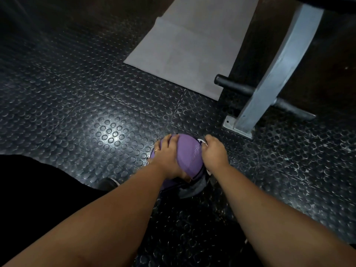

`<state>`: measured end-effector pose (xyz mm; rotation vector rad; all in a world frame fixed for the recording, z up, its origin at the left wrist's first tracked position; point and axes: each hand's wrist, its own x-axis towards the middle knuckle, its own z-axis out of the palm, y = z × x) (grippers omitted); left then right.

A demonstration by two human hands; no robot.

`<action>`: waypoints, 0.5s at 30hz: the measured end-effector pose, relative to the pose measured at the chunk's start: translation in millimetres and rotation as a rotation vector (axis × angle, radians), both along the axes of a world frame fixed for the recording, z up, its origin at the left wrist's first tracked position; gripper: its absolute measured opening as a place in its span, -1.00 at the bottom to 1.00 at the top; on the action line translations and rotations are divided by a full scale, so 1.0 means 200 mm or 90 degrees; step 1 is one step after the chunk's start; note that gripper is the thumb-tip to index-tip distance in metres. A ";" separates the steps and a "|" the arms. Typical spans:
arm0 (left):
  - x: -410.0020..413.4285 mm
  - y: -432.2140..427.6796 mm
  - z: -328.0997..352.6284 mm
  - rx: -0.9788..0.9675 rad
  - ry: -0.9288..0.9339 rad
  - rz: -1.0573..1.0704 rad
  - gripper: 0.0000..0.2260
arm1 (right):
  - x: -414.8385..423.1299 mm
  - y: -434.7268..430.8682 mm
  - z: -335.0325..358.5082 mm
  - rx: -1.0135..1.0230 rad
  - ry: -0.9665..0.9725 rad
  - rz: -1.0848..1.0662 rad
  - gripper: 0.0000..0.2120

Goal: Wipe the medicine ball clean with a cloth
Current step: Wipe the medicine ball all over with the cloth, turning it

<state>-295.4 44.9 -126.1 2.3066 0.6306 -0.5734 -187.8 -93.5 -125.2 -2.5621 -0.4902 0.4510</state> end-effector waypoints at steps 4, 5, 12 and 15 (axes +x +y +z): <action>0.01 -0.01 -0.01 -0.006 -0.008 0.040 0.47 | -0.02 0.02 0.02 0.016 -0.028 0.046 -0.84; 0.01 0.00 -0.01 -0.005 -0.010 0.043 0.47 | -0.07 0.01 0.03 0.027 -0.044 0.059 -0.84; 0.04 -0.01 0.01 -0.027 -0.008 0.052 0.43 | -0.31 -0.10 0.10 0.122 -0.096 0.176 -0.79; 0.02 -0.01 0.01 -0.016 -0.003 0.047 0.46 | -0.24 -0.05 0.08 0.127 -0.072 0.091 -0.80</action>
